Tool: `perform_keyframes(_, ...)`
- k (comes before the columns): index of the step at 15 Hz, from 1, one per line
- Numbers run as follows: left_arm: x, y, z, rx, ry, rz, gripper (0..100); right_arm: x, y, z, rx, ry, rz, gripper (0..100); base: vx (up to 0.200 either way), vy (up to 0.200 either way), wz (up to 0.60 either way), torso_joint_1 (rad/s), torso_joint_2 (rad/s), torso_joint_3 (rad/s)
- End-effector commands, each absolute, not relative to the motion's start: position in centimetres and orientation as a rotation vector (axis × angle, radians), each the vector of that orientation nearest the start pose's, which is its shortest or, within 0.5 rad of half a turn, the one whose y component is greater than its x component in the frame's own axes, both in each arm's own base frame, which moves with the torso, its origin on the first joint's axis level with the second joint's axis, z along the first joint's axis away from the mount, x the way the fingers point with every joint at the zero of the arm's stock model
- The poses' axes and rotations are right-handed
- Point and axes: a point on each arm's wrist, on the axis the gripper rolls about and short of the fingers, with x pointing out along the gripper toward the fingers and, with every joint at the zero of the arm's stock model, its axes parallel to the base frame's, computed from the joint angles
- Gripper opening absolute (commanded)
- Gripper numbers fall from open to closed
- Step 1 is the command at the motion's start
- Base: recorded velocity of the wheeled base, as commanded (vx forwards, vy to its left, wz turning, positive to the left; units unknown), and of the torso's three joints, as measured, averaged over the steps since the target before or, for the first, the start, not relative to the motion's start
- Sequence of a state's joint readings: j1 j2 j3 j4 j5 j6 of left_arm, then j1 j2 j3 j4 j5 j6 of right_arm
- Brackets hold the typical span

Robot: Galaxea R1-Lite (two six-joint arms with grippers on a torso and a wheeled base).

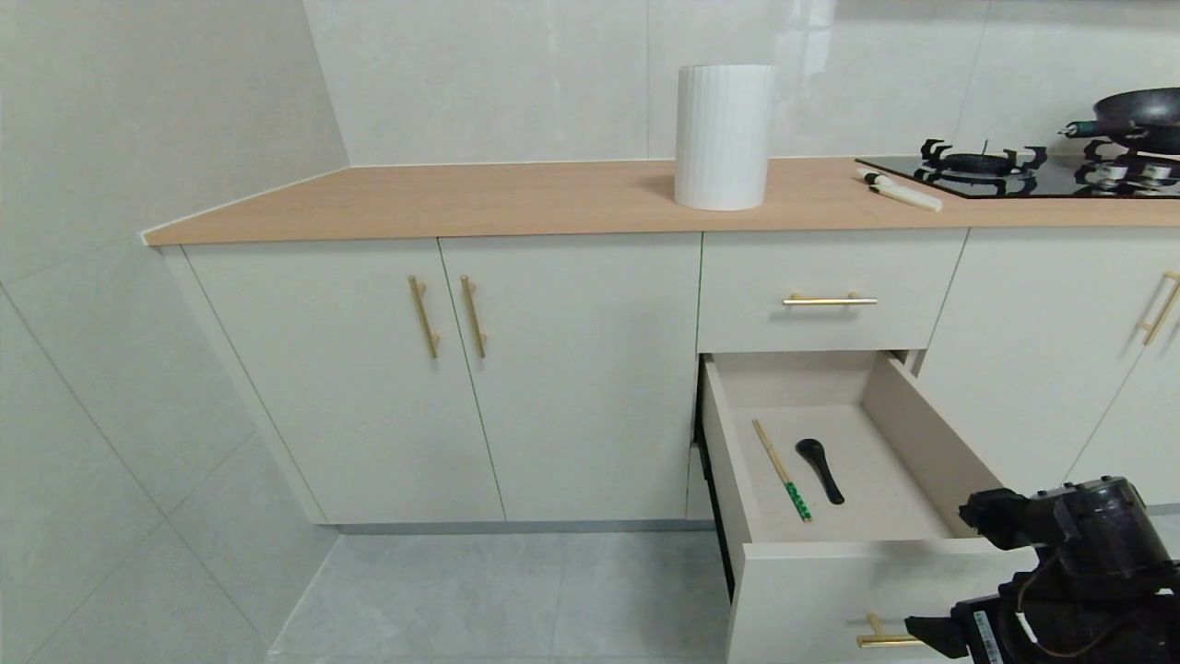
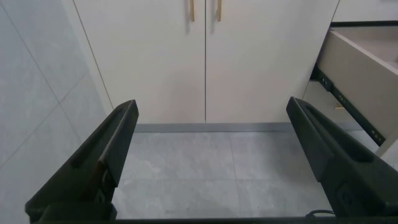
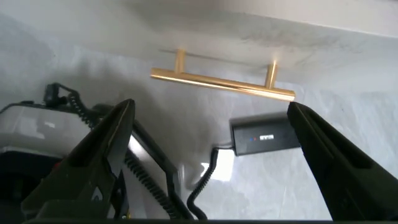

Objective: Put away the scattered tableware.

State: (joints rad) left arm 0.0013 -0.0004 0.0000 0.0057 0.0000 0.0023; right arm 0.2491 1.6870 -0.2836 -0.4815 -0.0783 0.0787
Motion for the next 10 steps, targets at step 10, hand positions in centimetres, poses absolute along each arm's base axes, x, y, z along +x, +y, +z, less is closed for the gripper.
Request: perform_keyframes(10, -2.3, 0.0, 7.5, 0.002, 0.006, 0.002, 100, 26.3, 4.2, 5.1, -0.039, 0.874, 0.055, 100, 0.0, 0.0, 0.0, 0.0, 0.0, 0.0)
